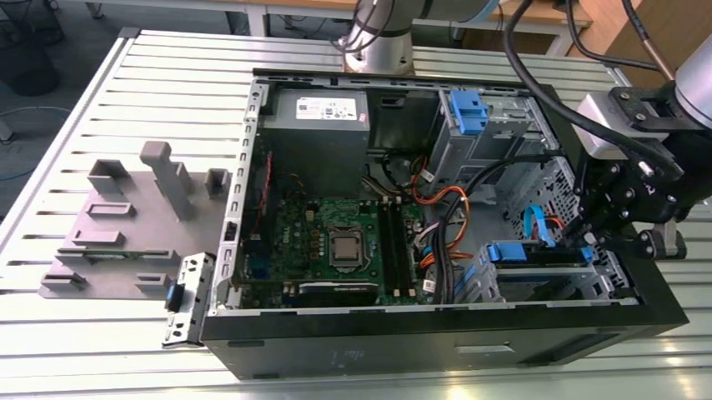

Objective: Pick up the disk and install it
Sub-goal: 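Insert the second disk wire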

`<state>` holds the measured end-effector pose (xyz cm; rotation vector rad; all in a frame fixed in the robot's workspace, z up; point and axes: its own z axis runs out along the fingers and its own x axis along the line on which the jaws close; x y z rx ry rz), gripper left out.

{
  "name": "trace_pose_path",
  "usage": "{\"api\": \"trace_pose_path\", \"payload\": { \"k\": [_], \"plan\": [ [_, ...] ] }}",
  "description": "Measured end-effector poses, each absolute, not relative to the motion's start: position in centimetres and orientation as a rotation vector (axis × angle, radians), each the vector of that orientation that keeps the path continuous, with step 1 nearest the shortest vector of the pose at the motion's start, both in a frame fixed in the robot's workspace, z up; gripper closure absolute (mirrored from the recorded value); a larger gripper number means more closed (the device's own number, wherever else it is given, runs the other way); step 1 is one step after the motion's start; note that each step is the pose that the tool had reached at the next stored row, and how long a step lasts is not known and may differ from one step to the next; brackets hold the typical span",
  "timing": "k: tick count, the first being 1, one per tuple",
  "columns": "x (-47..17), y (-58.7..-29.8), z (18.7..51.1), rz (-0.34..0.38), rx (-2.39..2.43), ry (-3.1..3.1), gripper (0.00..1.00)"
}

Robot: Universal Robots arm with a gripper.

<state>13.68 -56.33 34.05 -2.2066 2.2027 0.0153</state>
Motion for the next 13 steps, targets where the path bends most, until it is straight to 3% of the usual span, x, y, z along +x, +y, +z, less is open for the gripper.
{"api": "trace_pose_path", "payload": {
  "k": [13],
  "plan": [
    [13.68,-56.5,33.65,0.016,-2.206,2.203,0.83]
  ]
}}
